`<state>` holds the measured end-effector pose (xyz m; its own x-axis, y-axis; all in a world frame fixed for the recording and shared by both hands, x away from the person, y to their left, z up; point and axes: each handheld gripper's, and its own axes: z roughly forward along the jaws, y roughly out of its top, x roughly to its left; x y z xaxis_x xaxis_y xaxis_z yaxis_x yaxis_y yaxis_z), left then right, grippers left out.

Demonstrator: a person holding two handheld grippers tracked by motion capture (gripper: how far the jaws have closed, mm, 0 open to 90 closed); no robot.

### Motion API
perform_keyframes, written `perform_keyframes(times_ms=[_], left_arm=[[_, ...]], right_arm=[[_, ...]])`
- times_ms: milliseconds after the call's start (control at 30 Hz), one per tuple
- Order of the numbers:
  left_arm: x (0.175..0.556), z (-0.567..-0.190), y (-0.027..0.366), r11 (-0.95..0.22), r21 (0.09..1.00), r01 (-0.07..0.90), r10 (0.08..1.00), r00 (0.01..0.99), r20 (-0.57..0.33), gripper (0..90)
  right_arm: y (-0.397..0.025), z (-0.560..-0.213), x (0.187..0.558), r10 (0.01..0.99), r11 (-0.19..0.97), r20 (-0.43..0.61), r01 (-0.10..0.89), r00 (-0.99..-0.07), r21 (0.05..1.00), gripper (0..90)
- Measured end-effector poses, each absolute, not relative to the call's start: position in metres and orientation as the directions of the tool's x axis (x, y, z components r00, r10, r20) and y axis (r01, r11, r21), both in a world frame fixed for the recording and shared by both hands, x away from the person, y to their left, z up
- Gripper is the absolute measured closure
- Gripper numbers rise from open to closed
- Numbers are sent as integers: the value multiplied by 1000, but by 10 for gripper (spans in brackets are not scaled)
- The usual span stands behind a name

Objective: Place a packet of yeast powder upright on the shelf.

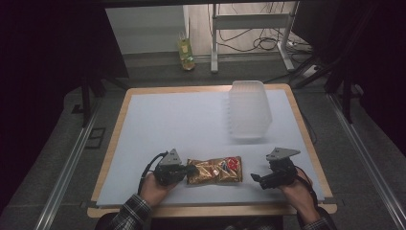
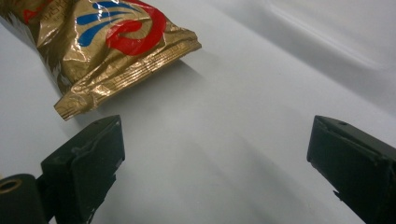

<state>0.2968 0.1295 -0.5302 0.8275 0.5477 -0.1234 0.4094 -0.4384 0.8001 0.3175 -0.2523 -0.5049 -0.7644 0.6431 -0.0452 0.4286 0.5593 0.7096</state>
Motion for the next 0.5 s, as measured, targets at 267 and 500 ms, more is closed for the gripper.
perform_keyframes(times_ms=[267, 500], left_arm=[[299, -538, 131, -451, 778, 438, 558, 818, -138, 900], [294, -541, 136, -486, 746, 456, 575, 809, -120, 900]], right_arm=[[-252, -502, 317, 644, 521, 6, 444, -765, 729, 32], [-247, -498, 315, 624, 523, 19, 435, -782, 733, 26]])
